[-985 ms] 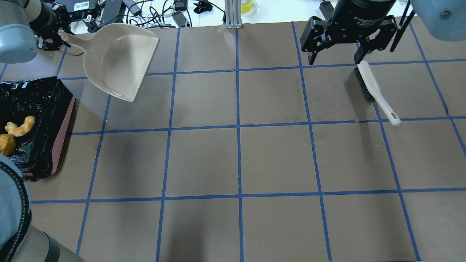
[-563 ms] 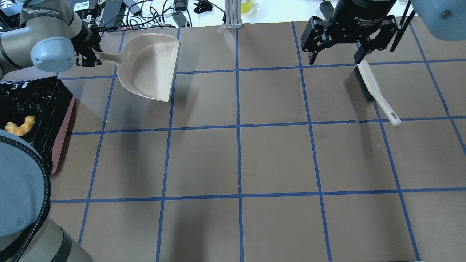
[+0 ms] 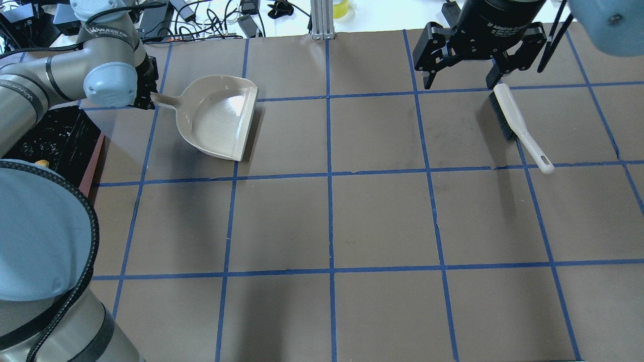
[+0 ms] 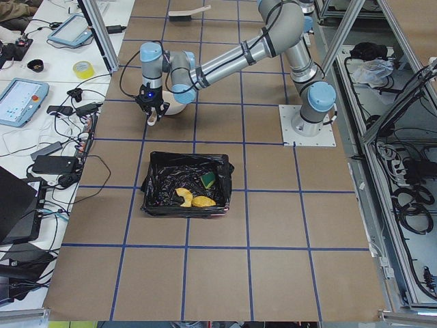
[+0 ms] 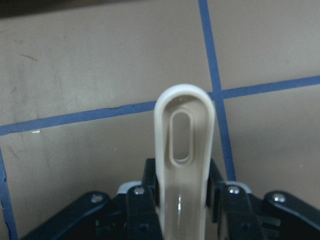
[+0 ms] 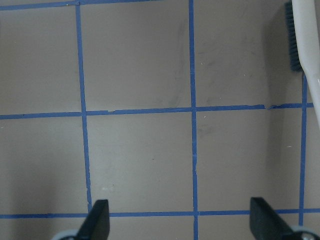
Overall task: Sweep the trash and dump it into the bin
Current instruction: 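Lower the empty dustpan back onto the table with left gripper, then open the left gripper to release the dustpan handle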
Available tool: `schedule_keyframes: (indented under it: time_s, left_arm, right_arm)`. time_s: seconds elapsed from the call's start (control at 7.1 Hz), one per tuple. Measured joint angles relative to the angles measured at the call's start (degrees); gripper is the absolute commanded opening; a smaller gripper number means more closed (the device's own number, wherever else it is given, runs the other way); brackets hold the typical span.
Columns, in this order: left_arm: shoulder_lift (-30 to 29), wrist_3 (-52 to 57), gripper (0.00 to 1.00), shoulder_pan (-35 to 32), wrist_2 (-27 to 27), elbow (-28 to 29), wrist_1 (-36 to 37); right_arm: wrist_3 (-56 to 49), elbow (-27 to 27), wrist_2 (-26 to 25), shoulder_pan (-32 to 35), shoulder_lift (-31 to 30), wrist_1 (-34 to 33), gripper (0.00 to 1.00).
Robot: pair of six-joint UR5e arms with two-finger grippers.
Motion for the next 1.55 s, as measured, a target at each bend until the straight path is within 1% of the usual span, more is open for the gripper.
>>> schedule_keyframes:
  time_s: [0.14, 0.56, 1.41, 1.55]
  left_arm:
    - [-0.5, -0.8, 0.00, -0.5, 0.0, 0.0, -1.2]
    - [-0.5, -4.3, 0.00, -0.9, -2.3, 0.6, -5.1]
    - [-1.7, -5.5, 0.00, -0.9, -2.5, 0.9, -4.9]
    - [-1.8, -5.5, 0.08, -0.9, -2.5, 0.9, -4.8]
  right_arm:
    - [0.0, 0.0, 0.1, 0.0, -0.1, 0.0, 1.00]
    - [0.0, 0.0, 0.1, 0.0, 0.0, 0.0, 1.00]
    - [0.0, 0.0, 0.1, 0.0, 0.1, 0.0, 1.00]
    - [0.0, 0.0, 0.1, 0.0, 0.1, 0.0, 1.00]
